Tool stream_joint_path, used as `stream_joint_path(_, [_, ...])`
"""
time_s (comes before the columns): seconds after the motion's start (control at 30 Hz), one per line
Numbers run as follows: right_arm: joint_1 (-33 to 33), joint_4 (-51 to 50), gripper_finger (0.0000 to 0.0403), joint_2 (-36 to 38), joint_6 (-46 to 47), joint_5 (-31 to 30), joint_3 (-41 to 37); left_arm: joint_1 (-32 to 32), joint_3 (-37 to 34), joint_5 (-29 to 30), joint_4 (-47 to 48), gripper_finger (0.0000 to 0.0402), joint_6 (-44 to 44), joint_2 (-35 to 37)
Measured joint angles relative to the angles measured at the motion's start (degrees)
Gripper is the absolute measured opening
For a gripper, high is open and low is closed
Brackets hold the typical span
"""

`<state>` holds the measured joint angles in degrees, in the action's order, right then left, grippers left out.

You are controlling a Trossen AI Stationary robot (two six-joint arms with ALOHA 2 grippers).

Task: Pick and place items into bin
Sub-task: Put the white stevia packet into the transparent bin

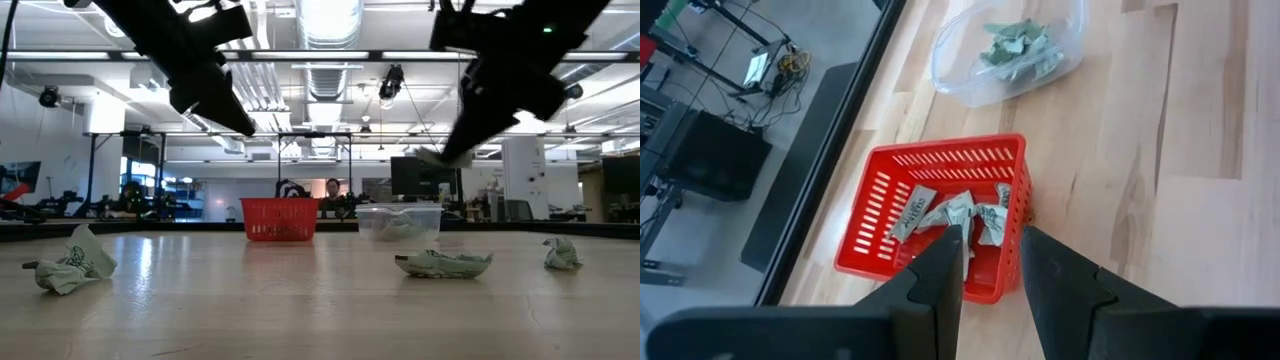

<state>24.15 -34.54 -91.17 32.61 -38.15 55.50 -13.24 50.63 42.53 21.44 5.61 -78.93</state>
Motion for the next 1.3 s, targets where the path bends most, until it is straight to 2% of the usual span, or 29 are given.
stream_joint_path(0.1, [-3.3, 0.3, 0.0009, 2.2, -5.9, -4.5, -0.2, -0.1, 0.1, 0.0, -0.2, 0.0086, 0.0, 0.0])
stream_joint_path(0.3, [-12.7, 4.2, 0.0009, 3.9, -17.2, -4.9, -0.5, -1.1, 0.1, 0.0, -0.5, 0.0086, 0.0, 0.0])
stream_joint_path(0.53, [-24.8, 9.2, 0.0009, 2.6, -26.5, 6.3, -1.1, -1.4, 0.1, 0.0, -0.5, 0.0086, 0.0, 0.0])
stream_joint_path(0.77, [-33.4, 9.5, 0.0009, 0.0, -28.1, 14.6, -1.6, -1.5, 0.0, 0.0, -0.4, 0.0086, 0.0, 0.0])
stream_joint_path(0.87, [-34.5, 9.9, 0.0009, -0.4, -28.4, 16.8, -1.6, -1.5, 0.0, 0.0, -0.5, 0.0086, 0.0, 0.0])
stream_joint_path(1.13, [-34.7, 10.0, 0.0011, -0.4, -29.7, 17.3, -1.6, -1.5, 0.0, 0.0, -1.2, 0.0086, 0.0, 0.0])
stream_joint_path(1.3, [-34.7, 10.0, 0.0045, -0.4, -30.1, 17.7, -1.6, -1.5, 0.0, 0.0, -2.0, 0.0086, 0.0, 0.0])
